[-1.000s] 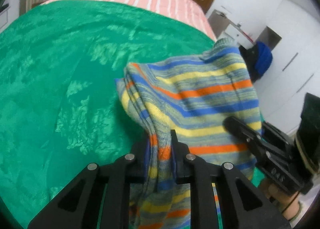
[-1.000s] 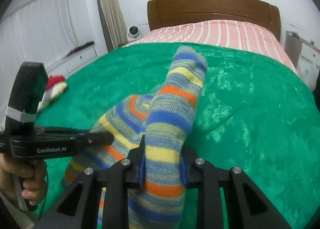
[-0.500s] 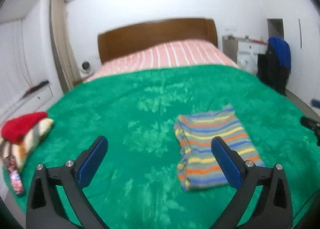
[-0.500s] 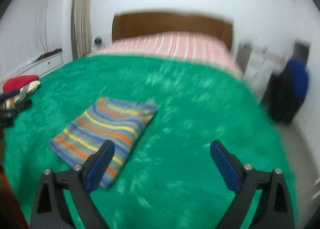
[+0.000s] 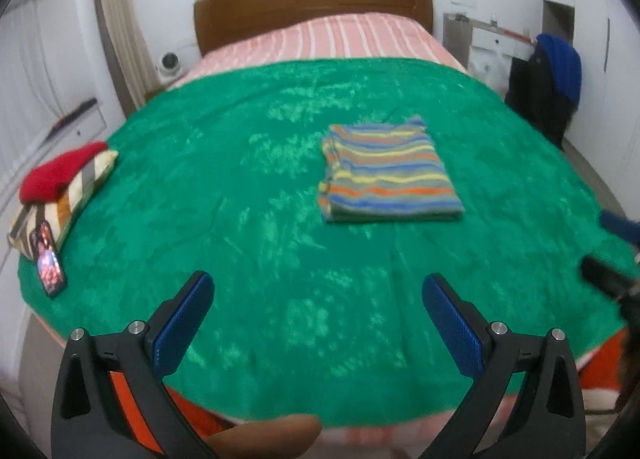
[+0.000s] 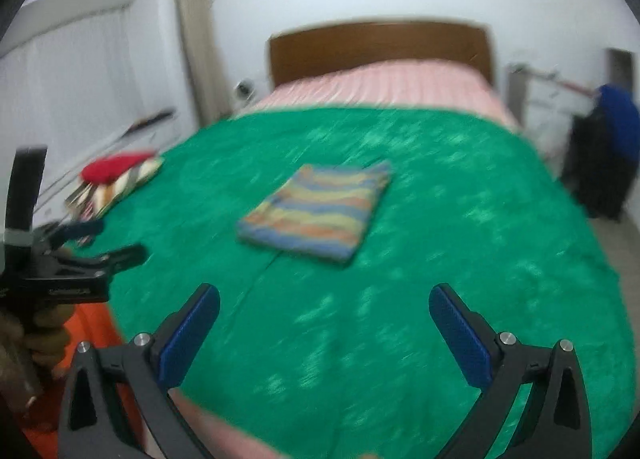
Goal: Fold small clothes
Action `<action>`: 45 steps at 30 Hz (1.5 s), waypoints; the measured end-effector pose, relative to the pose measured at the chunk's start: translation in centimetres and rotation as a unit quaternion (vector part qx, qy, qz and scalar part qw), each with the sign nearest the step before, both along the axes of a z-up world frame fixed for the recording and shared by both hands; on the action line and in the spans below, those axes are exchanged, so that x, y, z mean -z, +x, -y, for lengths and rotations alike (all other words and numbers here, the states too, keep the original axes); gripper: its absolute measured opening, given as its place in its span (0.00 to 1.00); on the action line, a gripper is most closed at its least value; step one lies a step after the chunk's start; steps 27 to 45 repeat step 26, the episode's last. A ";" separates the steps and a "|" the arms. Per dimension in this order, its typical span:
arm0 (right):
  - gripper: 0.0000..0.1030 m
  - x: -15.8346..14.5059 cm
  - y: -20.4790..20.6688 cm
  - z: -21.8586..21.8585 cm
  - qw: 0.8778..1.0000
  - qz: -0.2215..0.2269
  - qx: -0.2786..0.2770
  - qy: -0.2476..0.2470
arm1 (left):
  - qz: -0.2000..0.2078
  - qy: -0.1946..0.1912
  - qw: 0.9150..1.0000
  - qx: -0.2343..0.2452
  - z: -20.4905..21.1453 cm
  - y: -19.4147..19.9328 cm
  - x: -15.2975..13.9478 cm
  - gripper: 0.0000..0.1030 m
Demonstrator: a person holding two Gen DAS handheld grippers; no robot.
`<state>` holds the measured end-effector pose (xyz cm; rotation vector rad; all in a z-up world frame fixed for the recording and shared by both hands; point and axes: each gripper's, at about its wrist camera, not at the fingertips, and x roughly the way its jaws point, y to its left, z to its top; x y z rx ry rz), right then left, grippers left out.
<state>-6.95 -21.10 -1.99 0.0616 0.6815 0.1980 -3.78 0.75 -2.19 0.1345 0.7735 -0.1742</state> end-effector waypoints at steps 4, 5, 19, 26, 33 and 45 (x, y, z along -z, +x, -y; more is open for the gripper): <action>1.00 -0.7 0.6 -2.4 0.997 -0.032 0.029 -0.066 | -0.008 -0.016 1.000 -0.003 -0.2 -0.5 -1.4 1.00; 1.00 -1.3 0.7 -2.9 0.996 -0.032 0.039 -0.077 | -0.004 -0.018 1.000 -0.007 -0.3 -0.4 -1.7 1.00; 1.00 -1.1 0.2 -2.3 0.993 -0.051 0.069 -0.078 | -0.004 0.015 1.000 -0.014 0.3 -0.6 -0.9 1.00; 1.00 -1.6 0.1 -2.7 0.994 -0.039 0.063 -0.078 | 0.006 0.018 1.000 -0.018 0.5 -0.9 -1.0 1.00; 1.00 -1.6 0.1 -2.7 0.994 -0.039 0.063 -0.078 | 0.006 0.018 1.000 -0.018 0.5 -0.9 -1.0 1.00; 1.00 -1.6 0.1 -2.7 0.994 -0.039 0.063 -0.078 | 0.006 0.018 1.000 -0.018 0.5 -0.9 -1.0 1.00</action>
